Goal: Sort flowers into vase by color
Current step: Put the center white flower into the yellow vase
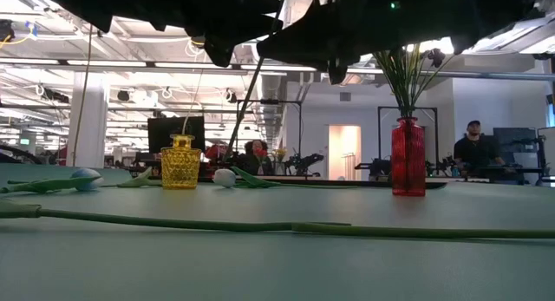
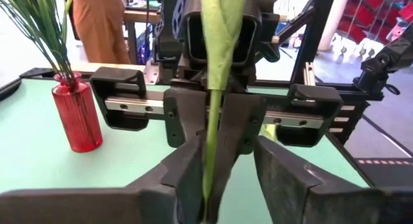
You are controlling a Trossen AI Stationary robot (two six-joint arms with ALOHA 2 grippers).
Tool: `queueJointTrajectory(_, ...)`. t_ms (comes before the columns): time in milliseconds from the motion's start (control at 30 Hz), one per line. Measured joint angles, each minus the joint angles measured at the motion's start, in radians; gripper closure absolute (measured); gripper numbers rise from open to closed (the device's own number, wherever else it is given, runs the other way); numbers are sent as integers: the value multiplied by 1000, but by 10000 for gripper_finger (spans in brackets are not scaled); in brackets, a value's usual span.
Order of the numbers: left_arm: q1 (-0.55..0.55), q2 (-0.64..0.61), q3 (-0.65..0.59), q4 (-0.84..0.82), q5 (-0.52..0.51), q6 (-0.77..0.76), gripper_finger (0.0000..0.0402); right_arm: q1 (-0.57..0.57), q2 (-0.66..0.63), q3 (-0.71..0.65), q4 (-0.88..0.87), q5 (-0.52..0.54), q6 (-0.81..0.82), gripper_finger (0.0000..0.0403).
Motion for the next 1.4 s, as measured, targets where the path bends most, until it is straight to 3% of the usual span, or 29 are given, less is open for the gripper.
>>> queueJointTrajectory(400, 18, 0, 0, -2, -9, 12, 394, 0, 0, 0, 0, -2, -1, 367)
queueJointTrajectory(667, 19, 0, 0, -2, -10, 20, 400, 0, 0, 0, 0, -2, -4, 297)
queueJointTrajectory(867, 19, 0, 0, -2, -22, 31, 401, 1, -23, 0, -45, -1, -15, 223)
queueJointTrajectory(1100, 26, -88, 0, -69, -183, 139, 401, 21, -142, 1, -285, 0, -13, 148)
queueJointTrajectory(1267, 65, -229, 0, -142, -364, 240, 401, 31, -173, 1, -341, 0, 16, 143)
queueJointTrajectory(1400, 138, -325, 0, -212, -445, 282, 401, 35, -166, 1, -339, 0, 18, 143)
